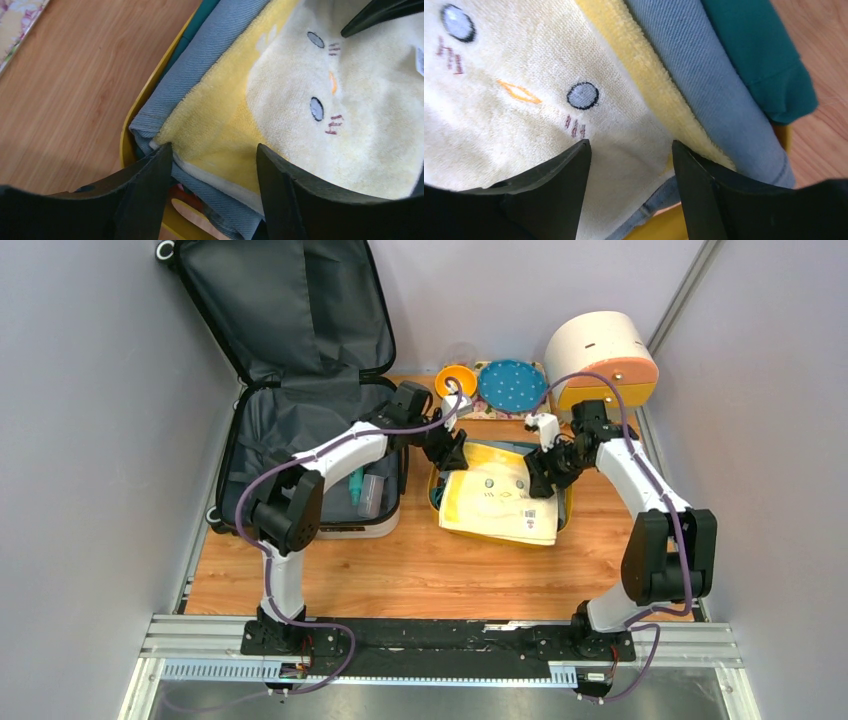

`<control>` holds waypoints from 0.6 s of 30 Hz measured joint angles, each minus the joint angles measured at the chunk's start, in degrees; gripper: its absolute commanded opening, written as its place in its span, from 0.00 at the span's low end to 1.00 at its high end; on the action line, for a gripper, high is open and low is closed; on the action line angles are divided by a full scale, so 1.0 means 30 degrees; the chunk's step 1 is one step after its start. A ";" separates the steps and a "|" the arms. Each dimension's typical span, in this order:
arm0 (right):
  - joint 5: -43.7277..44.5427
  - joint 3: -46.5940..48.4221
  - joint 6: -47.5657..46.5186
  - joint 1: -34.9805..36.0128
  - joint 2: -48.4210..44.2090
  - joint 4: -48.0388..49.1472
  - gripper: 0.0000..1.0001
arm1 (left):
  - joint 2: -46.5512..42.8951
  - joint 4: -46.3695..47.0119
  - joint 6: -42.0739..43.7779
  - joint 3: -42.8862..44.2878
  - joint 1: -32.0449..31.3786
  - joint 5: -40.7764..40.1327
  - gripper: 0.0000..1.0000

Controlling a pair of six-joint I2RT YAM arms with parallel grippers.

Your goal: Open, take out, and arrange the luggage

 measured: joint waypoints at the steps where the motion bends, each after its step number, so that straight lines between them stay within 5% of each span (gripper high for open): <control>1: -0.0131 0.0401 -0.0066 -0.0022 -0.0015 -0.0495 0.70 | 0.0000 -0.0459 -0.0095 0.0306 0.0007 0.0117 0.75; 2: -0.0262 0.1122 -0.0138 -0.0044 -0.0015 -0.1290 0.71 | 0.0000 -0.0998 -0.0160 0.0627 0.0073 0.0321 0.81; 11: -0.1042 0.5486 0.0007 0.2659 -0.2018 -0.1880 0.74 | -0.4080 -0.2718 -0.1800 0.0685 0.3475 0.3825 0.82; 18: -0.0423 0.7781 0.0044 0.4998 0.1647 -0.0299 0.74 | -0.8954 -0.2127 -0.2288 -0.2637 0.6900 0.4029 0.82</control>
